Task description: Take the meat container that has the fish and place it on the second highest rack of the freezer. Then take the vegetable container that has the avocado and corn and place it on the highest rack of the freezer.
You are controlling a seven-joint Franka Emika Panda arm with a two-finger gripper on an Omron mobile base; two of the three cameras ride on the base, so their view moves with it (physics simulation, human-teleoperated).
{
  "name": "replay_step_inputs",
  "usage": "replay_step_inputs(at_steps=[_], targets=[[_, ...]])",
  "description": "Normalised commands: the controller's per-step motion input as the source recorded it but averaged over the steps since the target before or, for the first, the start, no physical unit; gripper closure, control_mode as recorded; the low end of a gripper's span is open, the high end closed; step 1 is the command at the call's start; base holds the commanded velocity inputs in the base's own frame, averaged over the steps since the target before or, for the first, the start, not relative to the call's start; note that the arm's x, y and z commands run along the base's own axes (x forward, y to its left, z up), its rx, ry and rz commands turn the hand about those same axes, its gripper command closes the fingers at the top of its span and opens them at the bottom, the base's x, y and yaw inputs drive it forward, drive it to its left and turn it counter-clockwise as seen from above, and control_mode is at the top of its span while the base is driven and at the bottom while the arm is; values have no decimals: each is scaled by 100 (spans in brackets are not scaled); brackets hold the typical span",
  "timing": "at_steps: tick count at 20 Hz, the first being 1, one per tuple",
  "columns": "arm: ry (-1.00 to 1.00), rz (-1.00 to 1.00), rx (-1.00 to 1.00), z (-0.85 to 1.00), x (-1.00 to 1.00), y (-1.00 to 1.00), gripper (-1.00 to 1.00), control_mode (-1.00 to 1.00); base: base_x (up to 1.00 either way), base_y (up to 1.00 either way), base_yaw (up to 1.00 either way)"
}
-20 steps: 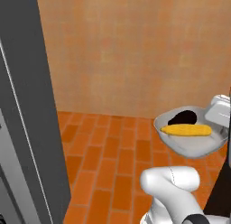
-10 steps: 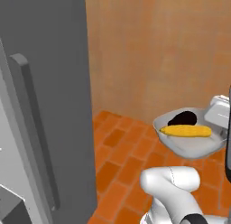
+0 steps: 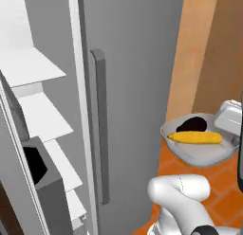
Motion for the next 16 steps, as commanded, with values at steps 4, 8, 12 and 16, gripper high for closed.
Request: replay_step_inputs(at_steps=[4, 8, 12, 16], targets=[[0, 0, 0, 0, 0, 0, 100, 100, 28, 30, 65], [0, 0, 0, 0, 0, 0, 100, 100, 15, 30, 35], [0, 0, 0, 0, 0, 0, 100, 100, 43, 38, 22], [0, 0, 0, 0, 0, 0, 100, 100, 94, 61, 12]])
